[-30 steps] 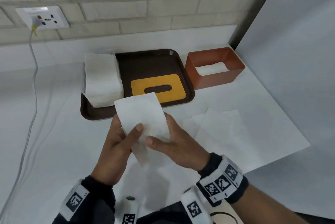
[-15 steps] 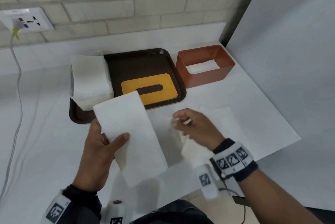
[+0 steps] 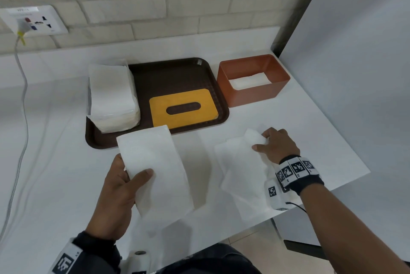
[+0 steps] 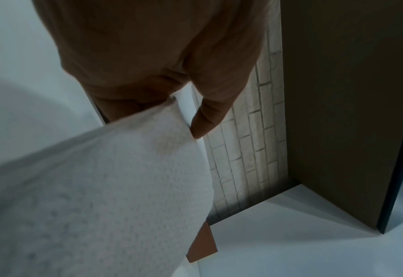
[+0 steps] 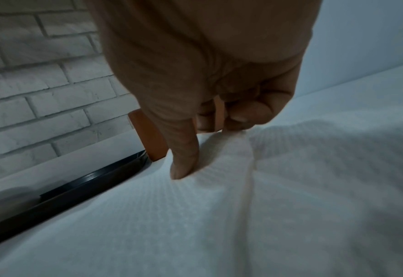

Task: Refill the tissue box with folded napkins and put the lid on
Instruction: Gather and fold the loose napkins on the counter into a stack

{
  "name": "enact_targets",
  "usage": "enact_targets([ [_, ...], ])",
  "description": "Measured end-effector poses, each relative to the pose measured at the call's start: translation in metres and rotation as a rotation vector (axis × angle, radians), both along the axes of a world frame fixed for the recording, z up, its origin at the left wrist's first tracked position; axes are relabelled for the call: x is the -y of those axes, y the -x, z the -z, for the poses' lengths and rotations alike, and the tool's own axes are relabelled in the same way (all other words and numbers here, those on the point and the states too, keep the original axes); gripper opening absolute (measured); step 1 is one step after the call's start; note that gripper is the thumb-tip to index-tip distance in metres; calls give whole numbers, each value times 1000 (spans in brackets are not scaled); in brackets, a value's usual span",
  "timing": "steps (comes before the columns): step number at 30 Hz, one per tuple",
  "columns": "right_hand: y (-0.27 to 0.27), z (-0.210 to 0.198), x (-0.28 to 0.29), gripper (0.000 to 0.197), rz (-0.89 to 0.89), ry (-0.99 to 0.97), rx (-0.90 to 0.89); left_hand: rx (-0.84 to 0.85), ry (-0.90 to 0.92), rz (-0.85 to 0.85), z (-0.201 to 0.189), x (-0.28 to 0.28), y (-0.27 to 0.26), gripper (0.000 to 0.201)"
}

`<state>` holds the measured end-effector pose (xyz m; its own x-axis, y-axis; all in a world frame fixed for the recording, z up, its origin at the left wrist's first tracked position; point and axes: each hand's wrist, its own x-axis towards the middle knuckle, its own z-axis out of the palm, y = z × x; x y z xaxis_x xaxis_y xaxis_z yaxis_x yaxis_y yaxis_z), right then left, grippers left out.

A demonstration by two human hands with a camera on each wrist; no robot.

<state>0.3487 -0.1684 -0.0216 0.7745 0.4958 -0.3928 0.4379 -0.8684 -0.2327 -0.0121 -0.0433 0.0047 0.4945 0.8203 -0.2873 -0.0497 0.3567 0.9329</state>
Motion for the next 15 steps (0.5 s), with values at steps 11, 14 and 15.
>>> enact_targets([
  [11, 45, -73, 4, 22, -290, -464, -241, -23, -135, 23, -9, -8, -1, 43],
  [14, 81, -124, 4, 18, -458, -480, -503, -38, -214, 69, -16, -12, -6, 45],
  [15, 91, -139, 3, 17, -510, -487, -577, -46, -235, 88, -19, -12, -8, 44],
])
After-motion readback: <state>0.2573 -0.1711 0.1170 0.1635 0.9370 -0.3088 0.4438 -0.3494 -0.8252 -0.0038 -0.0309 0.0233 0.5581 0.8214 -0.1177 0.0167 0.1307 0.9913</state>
